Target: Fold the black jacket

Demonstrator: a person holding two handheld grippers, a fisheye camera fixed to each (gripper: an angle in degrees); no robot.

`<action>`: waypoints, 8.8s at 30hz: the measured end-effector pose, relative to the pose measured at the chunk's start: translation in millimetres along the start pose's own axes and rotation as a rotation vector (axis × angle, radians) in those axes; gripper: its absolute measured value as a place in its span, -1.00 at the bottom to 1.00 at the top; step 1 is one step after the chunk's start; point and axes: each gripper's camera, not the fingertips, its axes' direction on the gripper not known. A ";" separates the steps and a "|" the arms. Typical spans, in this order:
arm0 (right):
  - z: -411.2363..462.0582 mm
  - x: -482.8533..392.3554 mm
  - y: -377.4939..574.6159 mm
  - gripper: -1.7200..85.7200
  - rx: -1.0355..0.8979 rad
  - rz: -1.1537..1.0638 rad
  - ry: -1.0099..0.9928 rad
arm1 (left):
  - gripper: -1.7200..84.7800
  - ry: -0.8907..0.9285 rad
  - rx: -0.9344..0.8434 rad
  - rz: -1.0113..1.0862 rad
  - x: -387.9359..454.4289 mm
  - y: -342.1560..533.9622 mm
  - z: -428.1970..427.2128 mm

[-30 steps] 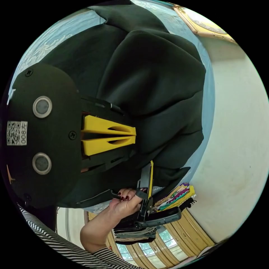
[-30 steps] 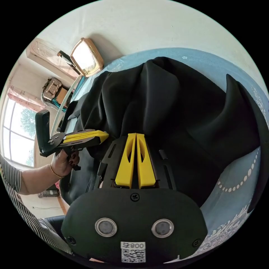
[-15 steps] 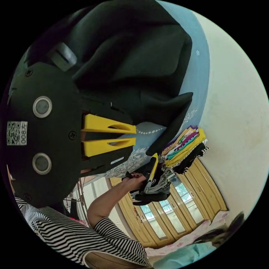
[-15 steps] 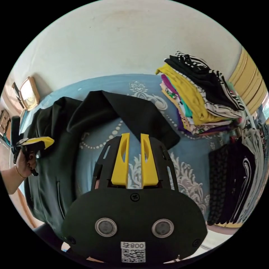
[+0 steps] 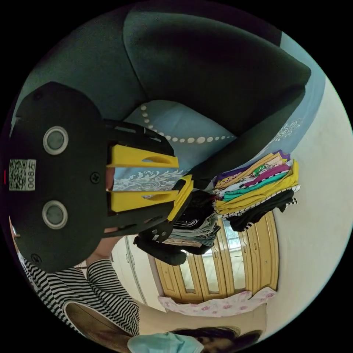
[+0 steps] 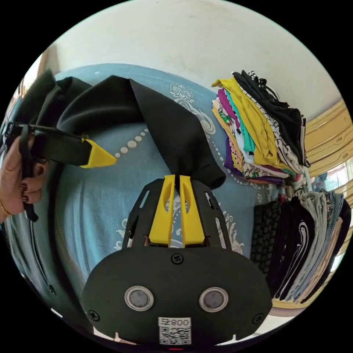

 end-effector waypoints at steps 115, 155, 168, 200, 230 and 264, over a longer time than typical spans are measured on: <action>29.0 -292.6 -48.0 -0.96 -0.246 -0.093 -1.281 | -0.92 -0.488 0.003 -0.383 104.8 139.1 -495.3; 28.5 -97.5 -39.6 -0.96 0.035 0.454 -1.042 | -0.96 -0.431 0.055 0.090 174.6 -19.4 -259.1; 3.8 -126.9 -72.0 -0.96 0.030 0.356 -0.972 | -0.96 -0.663 0.509 -0.120 253.9 168.3 -395.8; -60.9 -435.1 -156.7 -0.93 -0.237 -0.594 -1.020 | -0.71 -0.508 1.482 -0.930 285.1 716.3 -715.3; -20.8 -533.6 -245.4 -0.86 -0.686 -0.432 -1.682 | -0.87 0.074 1.526 -0.539 342.8 745.8 -645.5; -11.2 -199.2 -287.3 -0.62 -0.488 -0.417 -1.663 | -0.92 0.417 1.122 -0.359 292.5 554.7 -510.2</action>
